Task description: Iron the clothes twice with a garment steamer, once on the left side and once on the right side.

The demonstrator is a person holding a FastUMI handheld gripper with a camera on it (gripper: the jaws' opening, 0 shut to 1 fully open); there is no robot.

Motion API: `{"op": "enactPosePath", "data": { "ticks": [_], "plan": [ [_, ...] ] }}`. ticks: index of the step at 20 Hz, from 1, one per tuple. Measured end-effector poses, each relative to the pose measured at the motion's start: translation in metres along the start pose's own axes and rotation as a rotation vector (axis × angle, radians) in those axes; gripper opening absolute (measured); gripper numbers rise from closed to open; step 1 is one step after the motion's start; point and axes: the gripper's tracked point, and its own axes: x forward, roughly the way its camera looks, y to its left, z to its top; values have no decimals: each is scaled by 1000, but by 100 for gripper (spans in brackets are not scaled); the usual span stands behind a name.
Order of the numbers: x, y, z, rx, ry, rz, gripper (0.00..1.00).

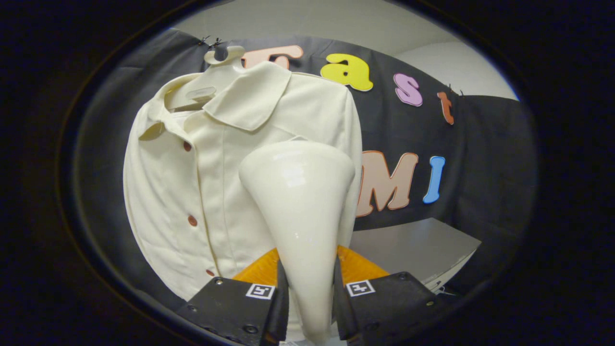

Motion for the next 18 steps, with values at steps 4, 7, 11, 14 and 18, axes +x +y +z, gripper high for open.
{"op": "enactPosePath", "data": {
  "ticks": [4,7,11,14,18],
  "plan": [
    [4,0,-28,-23,49,-22,40],
    [6,5,-45,4,66,-5,40],
    [5,7,-69,-36,114,-22,40],
    [7,11,-84,-42,127,-17,40],
    [10,13,-110,-62,160,-23,40]
  ]
}}
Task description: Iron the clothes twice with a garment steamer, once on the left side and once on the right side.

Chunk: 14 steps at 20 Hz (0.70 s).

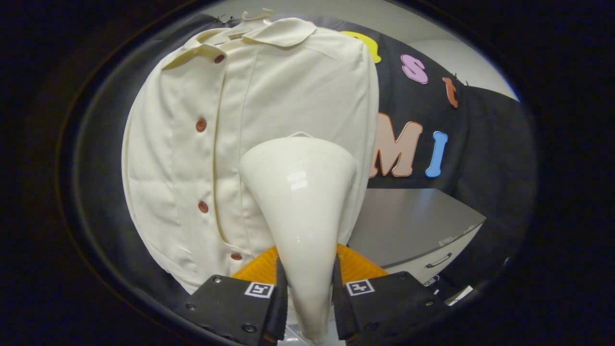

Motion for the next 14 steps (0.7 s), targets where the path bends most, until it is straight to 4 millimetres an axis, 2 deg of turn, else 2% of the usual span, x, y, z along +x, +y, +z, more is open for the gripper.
{"op": "enactPosePath", "data": {
  "ticks": [9,14],
  "plan": [
    [20,13,-73,-33,98,10,40],
    [29,13,-116,-30,157,8,40]
  ]
}}
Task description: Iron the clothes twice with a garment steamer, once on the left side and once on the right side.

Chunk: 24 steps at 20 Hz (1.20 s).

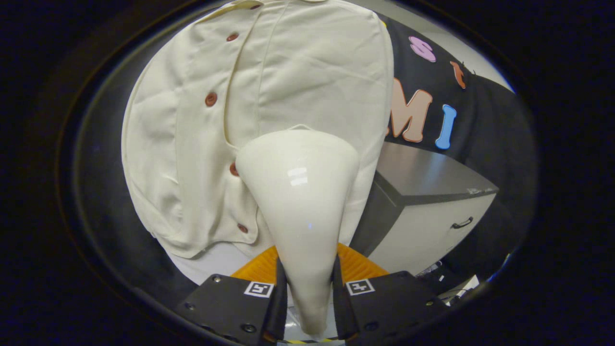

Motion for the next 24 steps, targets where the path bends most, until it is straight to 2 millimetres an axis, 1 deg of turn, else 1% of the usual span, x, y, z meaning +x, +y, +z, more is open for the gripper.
{"op": "enactPosePath", "data": {
  "ticks": [4,6,11,15,18,21,24],
  "plan": [
    [9,-1,-33,-3,59,-13,40],
    [14,-4,-45,11,78,-18,41],
    [16,-9,-62,8,110,-27,41],
    [7,-13,-76,3,133,-38,41],
    [-7,-13,-82,12,136,-43,41],
    [-21,-14,-80,15,125,-52,41],
    [-38,-14,-71,12,102,-61,41]
  ]
}}
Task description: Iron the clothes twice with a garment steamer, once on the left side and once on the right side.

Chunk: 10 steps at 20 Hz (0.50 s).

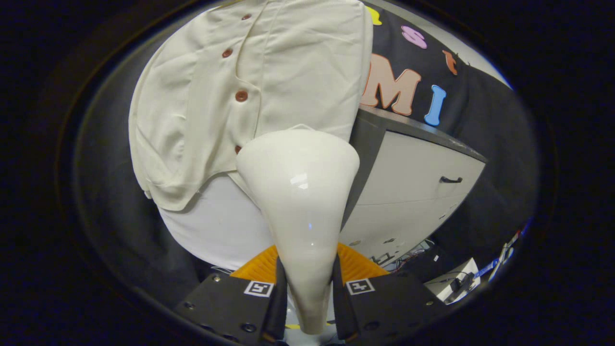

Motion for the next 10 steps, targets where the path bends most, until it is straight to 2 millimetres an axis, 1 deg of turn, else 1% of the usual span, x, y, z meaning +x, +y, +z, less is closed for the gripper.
{"op": "enactPosePath", "data": {
  "ticks": [3,5,10],
  "plan": [
    [-18,2,12,-3,-33,5,41],
    [-30,-1,19,-16,-45,-2,41],
    [-61,-3,49,-10,-108,-2,41]
  ]
}}
